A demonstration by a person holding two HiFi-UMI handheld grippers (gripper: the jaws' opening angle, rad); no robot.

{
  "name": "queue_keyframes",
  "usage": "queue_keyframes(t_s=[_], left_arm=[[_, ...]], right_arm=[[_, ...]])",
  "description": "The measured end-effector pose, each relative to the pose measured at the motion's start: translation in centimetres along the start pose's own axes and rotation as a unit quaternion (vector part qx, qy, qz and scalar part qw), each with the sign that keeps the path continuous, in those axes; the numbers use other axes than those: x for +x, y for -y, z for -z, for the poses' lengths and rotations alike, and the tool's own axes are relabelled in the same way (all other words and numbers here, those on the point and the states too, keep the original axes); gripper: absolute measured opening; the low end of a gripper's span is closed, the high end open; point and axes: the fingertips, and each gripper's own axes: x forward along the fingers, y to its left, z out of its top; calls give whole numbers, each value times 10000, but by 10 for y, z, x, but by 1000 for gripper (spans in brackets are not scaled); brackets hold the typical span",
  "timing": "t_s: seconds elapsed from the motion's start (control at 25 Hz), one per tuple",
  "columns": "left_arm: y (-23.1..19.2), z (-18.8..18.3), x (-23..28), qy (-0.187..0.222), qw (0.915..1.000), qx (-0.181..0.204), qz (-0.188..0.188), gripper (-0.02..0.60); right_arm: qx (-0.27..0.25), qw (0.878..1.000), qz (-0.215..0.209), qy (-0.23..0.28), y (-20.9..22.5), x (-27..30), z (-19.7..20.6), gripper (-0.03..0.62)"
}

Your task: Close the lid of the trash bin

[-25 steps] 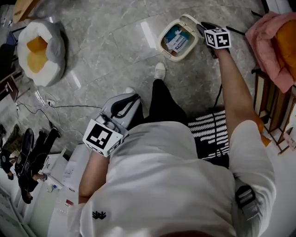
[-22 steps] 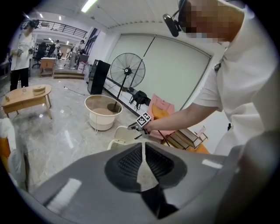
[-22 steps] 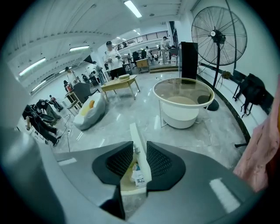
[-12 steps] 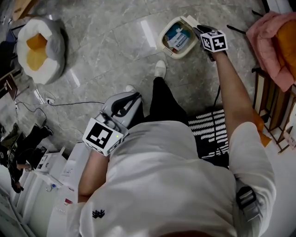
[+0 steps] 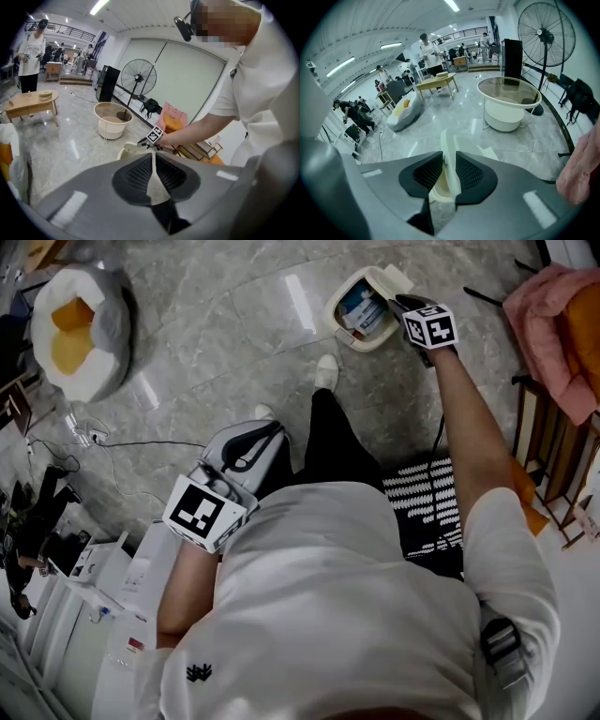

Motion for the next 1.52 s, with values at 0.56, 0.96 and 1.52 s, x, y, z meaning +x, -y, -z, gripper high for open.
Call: queue_keyframes(t_s=[0.56, 0.96, 1.52], left_arm=[[-13, 15, -19, 24, 9999, -32, -132, 80], [-14, 28, -19, 1, 9998, -140, -114, 80], [-25, 37, -7, -215, 9987, -461, -23, 80]], right_arm=[[-45, 9994, -157, -300, -36, 22, 26, 83], [-74, 9983, -282, -512, -57, 44, 49, 80], [-177, 9952, -458, -850, -77, 78, 77, 60]])
